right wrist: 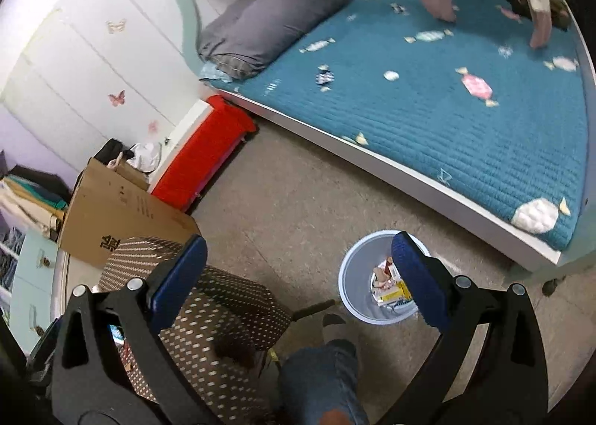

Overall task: Collect trash
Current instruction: 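Move both open grippers back over the table, then grasp the green leaf toy with the left gripper while the right grasps the white-blue box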

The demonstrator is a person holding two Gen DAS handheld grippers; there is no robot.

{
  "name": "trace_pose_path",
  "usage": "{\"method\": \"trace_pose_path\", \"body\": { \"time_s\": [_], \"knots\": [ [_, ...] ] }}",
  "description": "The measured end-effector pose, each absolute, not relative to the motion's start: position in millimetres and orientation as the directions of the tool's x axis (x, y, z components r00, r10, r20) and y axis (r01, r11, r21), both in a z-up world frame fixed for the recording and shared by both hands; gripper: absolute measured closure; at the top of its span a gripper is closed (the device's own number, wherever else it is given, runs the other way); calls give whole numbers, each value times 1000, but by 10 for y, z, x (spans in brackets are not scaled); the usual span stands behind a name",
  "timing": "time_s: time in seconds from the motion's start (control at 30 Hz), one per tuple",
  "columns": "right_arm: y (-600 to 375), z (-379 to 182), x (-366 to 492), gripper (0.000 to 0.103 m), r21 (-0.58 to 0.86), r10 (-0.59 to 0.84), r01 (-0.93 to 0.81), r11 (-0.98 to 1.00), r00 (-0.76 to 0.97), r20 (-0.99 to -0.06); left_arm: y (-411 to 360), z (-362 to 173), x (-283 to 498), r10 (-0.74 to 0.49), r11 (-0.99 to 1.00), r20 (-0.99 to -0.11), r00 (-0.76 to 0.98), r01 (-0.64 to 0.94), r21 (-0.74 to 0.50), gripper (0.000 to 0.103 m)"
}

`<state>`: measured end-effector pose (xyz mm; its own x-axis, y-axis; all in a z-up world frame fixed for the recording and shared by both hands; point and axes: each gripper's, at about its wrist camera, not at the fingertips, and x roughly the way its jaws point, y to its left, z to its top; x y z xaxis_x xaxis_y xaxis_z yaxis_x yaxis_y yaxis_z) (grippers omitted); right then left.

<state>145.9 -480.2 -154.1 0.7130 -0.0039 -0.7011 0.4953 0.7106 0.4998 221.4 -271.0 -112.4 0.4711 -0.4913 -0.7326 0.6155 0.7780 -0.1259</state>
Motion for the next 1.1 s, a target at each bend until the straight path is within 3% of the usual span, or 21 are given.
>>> {"method": "trace_pose_path", "body": {
  "time_s": [0.5, 0.93, 1.1],
  "knots": [
    [-3902, -900, 1660, 6, 445, 68, 278, 851, 782, -620, -1559, -780, 2150, -469, 854, -651, 597, 494, -162, 11],
    [-2892, -799, 2062, 6, 366, 248, -11, 930, 756, -606, -419, -860, 2178, -329, 940, -640, 694, 302, -156, 11],
    [-2442, -951, 2308, 6, 302, 314, -143, 942, 688, -654, -7, -1057, 2185, -279, 960, -657, 700, 231, -161, 11]
  ]
}}
